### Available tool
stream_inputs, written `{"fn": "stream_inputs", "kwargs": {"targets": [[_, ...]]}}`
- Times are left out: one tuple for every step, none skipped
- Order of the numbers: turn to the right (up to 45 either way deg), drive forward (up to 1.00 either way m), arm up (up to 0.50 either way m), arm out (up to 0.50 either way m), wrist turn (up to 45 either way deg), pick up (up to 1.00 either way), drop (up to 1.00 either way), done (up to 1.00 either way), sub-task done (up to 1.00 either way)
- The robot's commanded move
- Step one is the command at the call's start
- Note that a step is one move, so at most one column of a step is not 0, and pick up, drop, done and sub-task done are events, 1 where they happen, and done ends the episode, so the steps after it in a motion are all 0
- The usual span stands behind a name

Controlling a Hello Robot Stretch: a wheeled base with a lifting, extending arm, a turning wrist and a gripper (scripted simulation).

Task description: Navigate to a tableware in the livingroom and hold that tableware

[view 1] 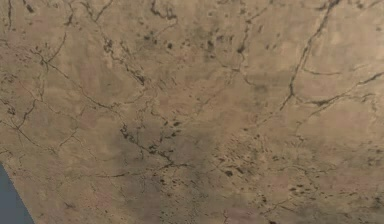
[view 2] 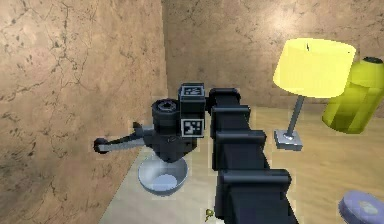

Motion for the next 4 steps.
{"fn": "stream_inputs", "kwargs": {"targets": [[0.0, 0.0, 0.0, 0.0, 27.0, 0.0, 0.0, 0.0, 0.0], [0.0, 0.0, -0.26, 0.0, 0.0, 0.0, 0.0, 0.0, 0.0], [0.0, 0.0, 0.0, 0.0, 0.0, 1.0, 0.0, 0.0, 0.0], [0.0, 0.0, 0.1, 0.0, 0.0, 0.0, 0.0, 0.0, 0.0]]}}
